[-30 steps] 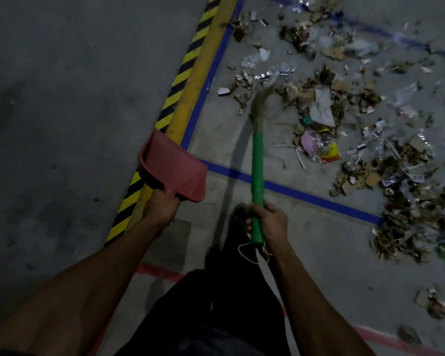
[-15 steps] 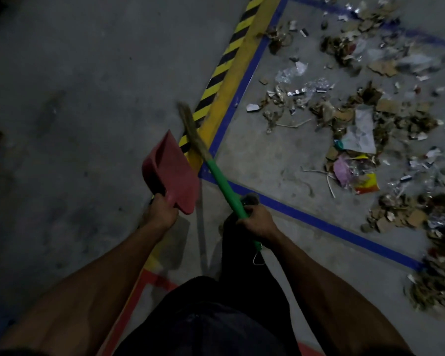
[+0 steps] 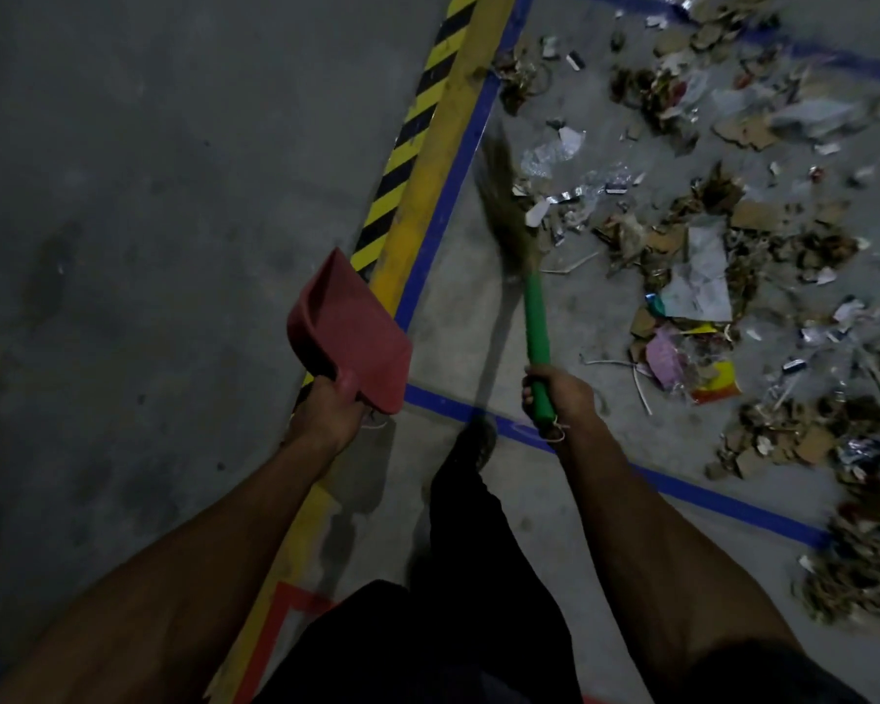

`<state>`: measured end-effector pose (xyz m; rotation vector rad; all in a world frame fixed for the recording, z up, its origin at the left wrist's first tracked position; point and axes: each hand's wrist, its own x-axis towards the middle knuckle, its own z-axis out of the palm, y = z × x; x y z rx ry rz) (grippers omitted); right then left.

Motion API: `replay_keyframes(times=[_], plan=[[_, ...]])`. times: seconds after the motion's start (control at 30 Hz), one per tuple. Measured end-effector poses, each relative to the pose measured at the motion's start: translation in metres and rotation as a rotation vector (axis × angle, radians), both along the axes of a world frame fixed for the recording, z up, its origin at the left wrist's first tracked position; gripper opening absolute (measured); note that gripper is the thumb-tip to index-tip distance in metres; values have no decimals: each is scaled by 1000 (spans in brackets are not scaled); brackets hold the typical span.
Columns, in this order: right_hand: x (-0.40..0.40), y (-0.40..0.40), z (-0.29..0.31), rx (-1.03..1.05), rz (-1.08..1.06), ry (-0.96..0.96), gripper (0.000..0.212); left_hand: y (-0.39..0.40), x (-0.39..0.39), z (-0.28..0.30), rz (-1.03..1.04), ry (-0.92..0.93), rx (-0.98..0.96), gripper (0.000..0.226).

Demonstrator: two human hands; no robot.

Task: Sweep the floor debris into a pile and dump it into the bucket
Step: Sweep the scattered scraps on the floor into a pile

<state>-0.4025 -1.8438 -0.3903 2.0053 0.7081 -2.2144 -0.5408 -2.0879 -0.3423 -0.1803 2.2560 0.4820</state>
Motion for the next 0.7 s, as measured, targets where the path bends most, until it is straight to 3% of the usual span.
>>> replay_keyframes(times=[0.23,0.37,0.5,0.7], plan=[[0,61,16,3,-393,61,17,52,-40,3,-54,45,9,34],[0,62,40,42,-534,107,20,74,-63,11,-111,74,59,36],[-11,28,66,111,-427,45,13,98,-94,16,-201,42,64,51],[-56,-14,82,223,-199,21,10,142,-147,15,-323,-7,87,43]])
